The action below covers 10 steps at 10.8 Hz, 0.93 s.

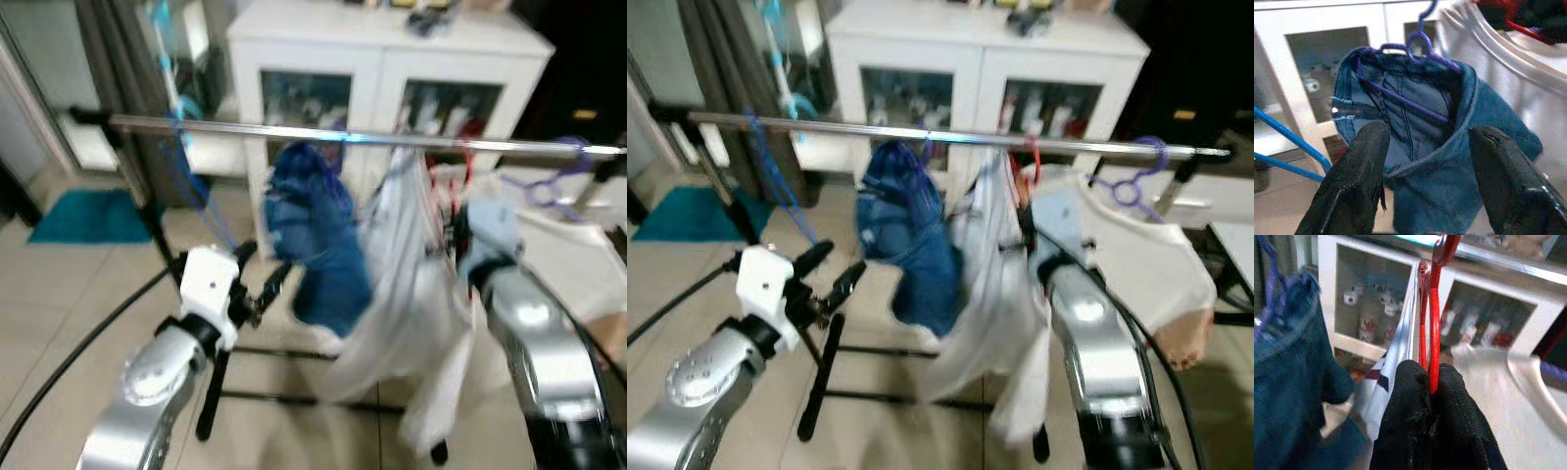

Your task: Hang hanger

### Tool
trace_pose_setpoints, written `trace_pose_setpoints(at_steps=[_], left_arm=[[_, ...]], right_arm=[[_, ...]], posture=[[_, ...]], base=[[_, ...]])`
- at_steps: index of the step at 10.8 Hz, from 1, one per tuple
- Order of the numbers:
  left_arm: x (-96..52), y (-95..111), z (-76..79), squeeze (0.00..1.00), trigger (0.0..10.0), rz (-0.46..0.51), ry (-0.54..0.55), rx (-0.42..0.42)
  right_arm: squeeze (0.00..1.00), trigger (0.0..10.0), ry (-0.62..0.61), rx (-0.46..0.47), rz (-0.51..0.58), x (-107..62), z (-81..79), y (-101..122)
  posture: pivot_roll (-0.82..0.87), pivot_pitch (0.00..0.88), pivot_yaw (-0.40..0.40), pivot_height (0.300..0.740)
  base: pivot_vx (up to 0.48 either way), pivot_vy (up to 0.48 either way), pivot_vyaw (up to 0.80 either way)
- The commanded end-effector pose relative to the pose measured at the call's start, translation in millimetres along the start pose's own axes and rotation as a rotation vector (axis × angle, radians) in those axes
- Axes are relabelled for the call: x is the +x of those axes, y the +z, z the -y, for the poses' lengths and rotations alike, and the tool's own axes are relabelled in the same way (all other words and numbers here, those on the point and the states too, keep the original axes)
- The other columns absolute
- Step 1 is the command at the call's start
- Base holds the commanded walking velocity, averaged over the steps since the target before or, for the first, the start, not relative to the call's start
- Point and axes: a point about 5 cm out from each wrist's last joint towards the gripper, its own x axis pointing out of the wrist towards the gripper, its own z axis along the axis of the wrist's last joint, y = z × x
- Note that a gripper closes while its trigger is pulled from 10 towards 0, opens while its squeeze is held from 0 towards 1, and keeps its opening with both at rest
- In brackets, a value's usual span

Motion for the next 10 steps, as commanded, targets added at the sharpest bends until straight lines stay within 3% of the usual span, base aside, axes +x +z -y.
trace_pose_setpoints(at_steps=[1, 3, 4, 7, 10], left_arm=[[1.1, 6, 8.4, 0.0, 10.0, 0.022, -0.082, -0.006], [2.4, 10, 14.7, 0.0, 10.0, 0.002, -0.211, -0.022], [3.4, 10, 15.3, 0.0, 10.0, -0.012, -0.235, -0.012], [4.6, 17, 17.9, 0.0, 10.0, -0.027, -0.309, -0.004], [2.5, 17, 23.7, 0.0, 10.0, -0.038, -0.358, -0.02]], right_arm=[[0.0, 10.0, -0.026, -0.019, 0.005, 7.2, 9.0, 1], [0.0, 10.0, 0.003, 0.016, -0.079, 39.0, 13.6, 2], [0.0, 10.0, 0.016, 0.066, -0.114, 50.1, 14.0, 2], [0.0, 10.0, 0.007, 0.099, -0.209, 89.4, 25.7, 8], [0.0, 10.0, -0.011, 0.142, -0.298, 94.8, 30.6, -1]], posture=[[-0.09, 0.0, -0.007, 0.74], [-0.09, 0.0, -0.003, 0.74], [-0.08, 0.0, -0.002, 0.74], [-0.06, 0.0, -0.013, 0.74], [-0.06, 0.0, -0.017, 0.74]], base=[[0.0, 0.0, 0.0], [0.0, 0.0, 0.0], [0.0, 0.0, 0.0], [0.0, 0.0, 0.0], [0.0, 0.0, 0.0]])
